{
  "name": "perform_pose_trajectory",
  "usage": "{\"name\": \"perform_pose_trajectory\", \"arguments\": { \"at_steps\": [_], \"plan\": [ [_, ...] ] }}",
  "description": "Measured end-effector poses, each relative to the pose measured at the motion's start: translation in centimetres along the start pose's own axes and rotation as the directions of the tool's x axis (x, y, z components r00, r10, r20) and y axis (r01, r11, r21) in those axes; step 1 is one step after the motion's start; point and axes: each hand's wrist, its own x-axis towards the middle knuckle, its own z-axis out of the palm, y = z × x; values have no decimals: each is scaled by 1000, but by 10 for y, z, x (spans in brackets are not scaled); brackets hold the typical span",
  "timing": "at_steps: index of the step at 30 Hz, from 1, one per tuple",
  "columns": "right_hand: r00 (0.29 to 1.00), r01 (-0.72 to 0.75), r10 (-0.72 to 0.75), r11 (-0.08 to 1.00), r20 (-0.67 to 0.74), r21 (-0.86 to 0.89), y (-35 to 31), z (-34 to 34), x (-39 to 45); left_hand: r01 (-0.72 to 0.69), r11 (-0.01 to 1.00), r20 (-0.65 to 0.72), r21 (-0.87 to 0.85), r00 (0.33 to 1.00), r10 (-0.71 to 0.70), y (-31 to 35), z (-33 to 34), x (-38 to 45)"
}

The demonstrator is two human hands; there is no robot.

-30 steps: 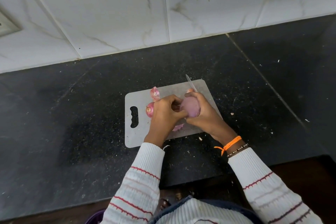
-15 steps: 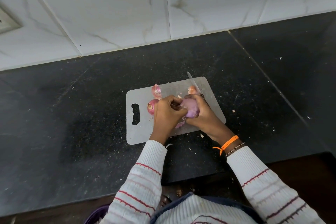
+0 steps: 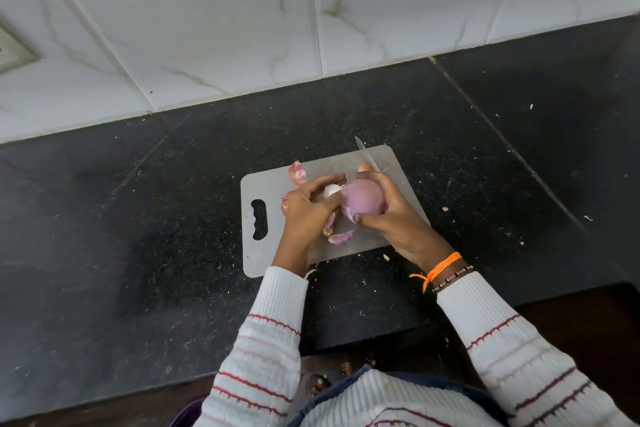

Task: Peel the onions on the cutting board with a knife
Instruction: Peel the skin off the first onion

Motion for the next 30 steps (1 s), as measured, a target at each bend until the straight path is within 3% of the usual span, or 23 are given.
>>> {"name": "perform_pose_trajectory", "arguments": {
  "at_steps": [4, 10, 16, 20, 24, 27, 30],
  "plan": [
    [996, 58, -49, 989, -69, 135, -1, 4, 1, 103, 989, -28, -102, 994, -106, -5, 4, -3],
    [991, 94, -94, 996, -95, -11, -5, -2, -2, 123, 985, 2, -123, 992, -124, -10, 6, -4],
    [993, 100, -104, 993, -58, -69, -18, 3, -7, 97, 995, -113, -29, 989, -99, -15, 12, -3],
    [999, 17, -12, 995, -51, 95, -21, 6, -8, -2, 997, -145, 78, 989, 13, -17, 13, -1],
    [995, -103, 93, 911, 45, 400, -24, 3, -9, -43, 992, -187, 118, 980, 65, -16, 10, 1],
    [984, -179, 161, 826, 81, 534, -26, 0, -6, 75, 993, -141, -90, 986, -87, -11, 7, 1],
    [955, -249, 286, 624, 80, 741, -30, 2, -7, 260, 893, -1, -368, 960, -280, -7, 7, 0]
  ]
}}
